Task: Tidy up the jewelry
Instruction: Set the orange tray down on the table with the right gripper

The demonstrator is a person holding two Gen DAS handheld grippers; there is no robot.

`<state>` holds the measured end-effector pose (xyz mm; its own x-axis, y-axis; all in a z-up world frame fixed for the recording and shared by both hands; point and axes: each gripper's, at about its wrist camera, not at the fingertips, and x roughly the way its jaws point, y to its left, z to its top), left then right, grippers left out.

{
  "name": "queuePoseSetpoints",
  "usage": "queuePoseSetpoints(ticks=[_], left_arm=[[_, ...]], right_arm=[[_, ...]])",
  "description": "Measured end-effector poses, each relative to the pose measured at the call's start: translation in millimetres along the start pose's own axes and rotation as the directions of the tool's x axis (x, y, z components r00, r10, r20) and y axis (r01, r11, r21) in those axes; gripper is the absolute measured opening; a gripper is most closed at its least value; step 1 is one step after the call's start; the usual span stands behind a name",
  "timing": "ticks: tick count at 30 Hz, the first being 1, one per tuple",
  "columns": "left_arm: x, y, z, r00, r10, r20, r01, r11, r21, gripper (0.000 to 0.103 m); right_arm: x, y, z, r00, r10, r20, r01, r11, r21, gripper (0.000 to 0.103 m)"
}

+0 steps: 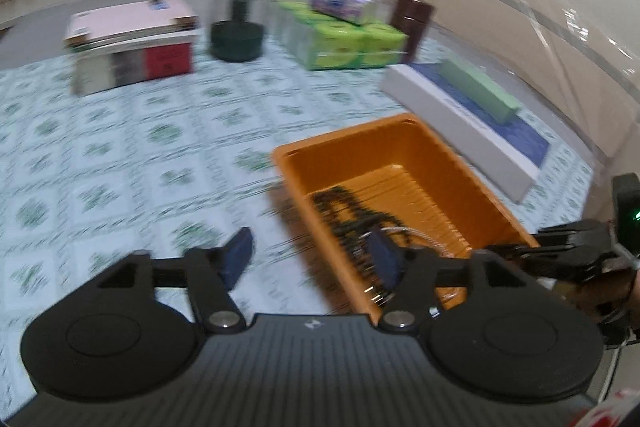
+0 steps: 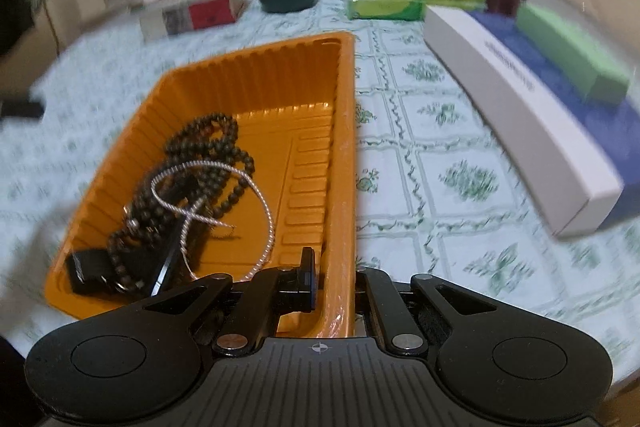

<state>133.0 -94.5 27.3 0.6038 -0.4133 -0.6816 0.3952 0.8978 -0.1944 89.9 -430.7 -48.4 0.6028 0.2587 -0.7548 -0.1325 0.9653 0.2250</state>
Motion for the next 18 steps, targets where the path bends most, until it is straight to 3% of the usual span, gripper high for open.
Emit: queuePoseSetpoints(ticks=[3,5,7,12,18], left_arm=[[-13,14,-14,0.999,0.036,0.016,-0.035,0.998,-0.055,0.084],[-23,23,-24,0.998,0.055,0.032,-0.052,0.994,-0.091,0.091],[-32,29,-35,0.996,0.084,0.036,-0.079,0.989,-0.124,0.097],[-54,39,-65,0.988,0.147,0.039,-0.137,0.97,-0.203,0.102],[-75,28,-103,0.97,0.243,0.014,-0.234,0.947,-0.219,0.102]], right_arm=[[-6,-11,-5,0.999,0.046,0.027,-0.048,0.997,0.063,0.005],[-13,-12,-6,0.997,0.065,0.048,-0.069,0.994,0.085,0.019],[-26,-14,-7,0.994,0.06,0.093,-0.069,0.993,0.098,0.073],[-59,-1,-6,0.989,0.003,0.148,-0.021,0.992,0.121,0.076],[-89,61,-15,0.988,-0.042,0.146,0.031,0.996,0.08,0.077]])
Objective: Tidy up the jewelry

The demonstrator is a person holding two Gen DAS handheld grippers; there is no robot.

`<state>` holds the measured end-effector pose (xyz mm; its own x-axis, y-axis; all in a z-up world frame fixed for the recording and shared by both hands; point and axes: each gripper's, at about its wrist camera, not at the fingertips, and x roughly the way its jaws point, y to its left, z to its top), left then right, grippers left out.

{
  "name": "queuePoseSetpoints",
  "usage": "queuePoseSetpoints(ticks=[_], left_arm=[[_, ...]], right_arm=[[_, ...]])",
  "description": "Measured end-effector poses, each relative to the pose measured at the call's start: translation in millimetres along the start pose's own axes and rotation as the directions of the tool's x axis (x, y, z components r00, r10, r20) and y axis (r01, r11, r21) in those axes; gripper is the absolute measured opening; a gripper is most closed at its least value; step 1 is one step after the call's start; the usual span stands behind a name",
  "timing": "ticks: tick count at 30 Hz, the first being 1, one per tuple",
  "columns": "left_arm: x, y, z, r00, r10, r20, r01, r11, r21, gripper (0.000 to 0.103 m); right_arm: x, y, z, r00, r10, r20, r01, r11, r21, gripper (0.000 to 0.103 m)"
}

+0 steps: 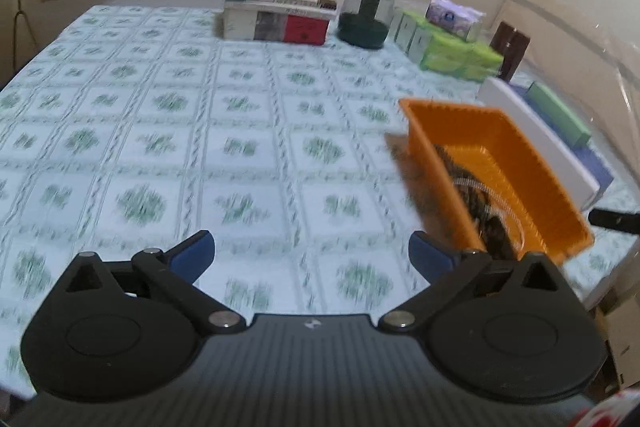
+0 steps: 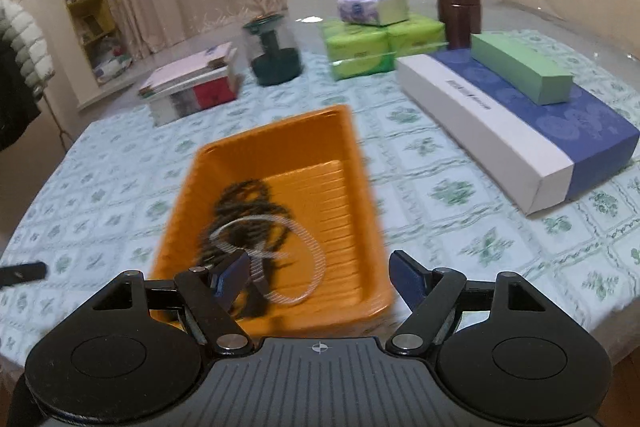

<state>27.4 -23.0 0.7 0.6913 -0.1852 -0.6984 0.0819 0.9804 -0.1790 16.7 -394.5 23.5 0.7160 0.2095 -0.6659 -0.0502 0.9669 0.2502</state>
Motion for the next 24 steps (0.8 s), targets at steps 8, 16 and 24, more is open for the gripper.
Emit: queuePoseSetpoints(ticks=[8,16,24], left_arm=[[-15,-1,-33,0.996,0.047,-0.072,-0.048,0.999,-0.012,0.102],[-21,-17,-44,0.994,0.055,-0.093,-0.054,0.998,0.011,0.102],[-24,-21,-48,0.993,0.059,-0.098,-0.059,0.998,0.005,0.103]], right_arm=[[4,73,-40,0.993,-0.03,-0.113,0.015,0.991,-0.133,0.077],[13,102,-62,0.988,-0.058,-0.144,0.042,0.993,-0.11,0.077],[16,121,-64,0.986,-0.047,-0.162,0.024,0.989,-0.144,0.077]])
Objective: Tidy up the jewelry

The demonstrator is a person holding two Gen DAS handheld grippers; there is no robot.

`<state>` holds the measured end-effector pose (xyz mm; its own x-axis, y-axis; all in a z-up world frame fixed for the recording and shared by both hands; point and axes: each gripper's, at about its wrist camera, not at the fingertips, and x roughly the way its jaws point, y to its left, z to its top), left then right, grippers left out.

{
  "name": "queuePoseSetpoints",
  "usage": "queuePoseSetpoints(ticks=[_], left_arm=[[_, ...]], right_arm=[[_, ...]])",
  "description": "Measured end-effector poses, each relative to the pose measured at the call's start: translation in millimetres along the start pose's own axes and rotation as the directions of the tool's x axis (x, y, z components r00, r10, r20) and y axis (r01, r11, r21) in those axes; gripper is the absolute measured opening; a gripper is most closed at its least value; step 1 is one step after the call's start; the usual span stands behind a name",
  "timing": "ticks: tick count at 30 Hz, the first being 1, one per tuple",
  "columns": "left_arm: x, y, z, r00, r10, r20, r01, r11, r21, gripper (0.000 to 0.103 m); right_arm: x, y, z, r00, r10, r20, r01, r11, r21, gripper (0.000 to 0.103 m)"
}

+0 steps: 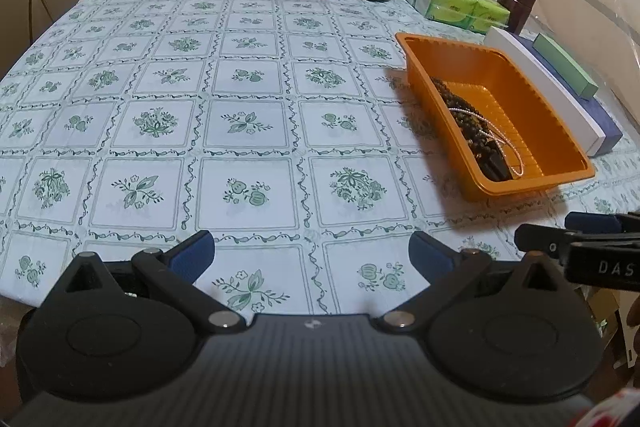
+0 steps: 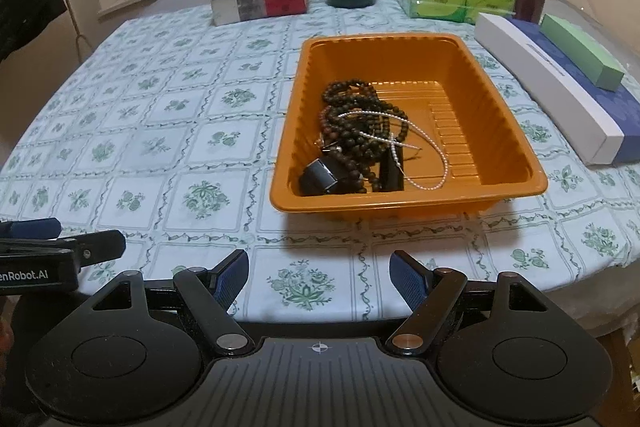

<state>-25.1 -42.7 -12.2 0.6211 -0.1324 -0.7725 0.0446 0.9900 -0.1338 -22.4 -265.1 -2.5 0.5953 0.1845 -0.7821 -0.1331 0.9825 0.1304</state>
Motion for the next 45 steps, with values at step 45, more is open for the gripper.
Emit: queuePoseSetpoints(ticks=[45], left_arm=[[1.1,2.8,0.0,1.0,0.027,0.015,-0.027,1.0,-0.006,0.103]], right_arm=[[5.7,6.7,3.8,1.0,0.012,-0.005,-0.012,1.0,-0.005,0.077]])
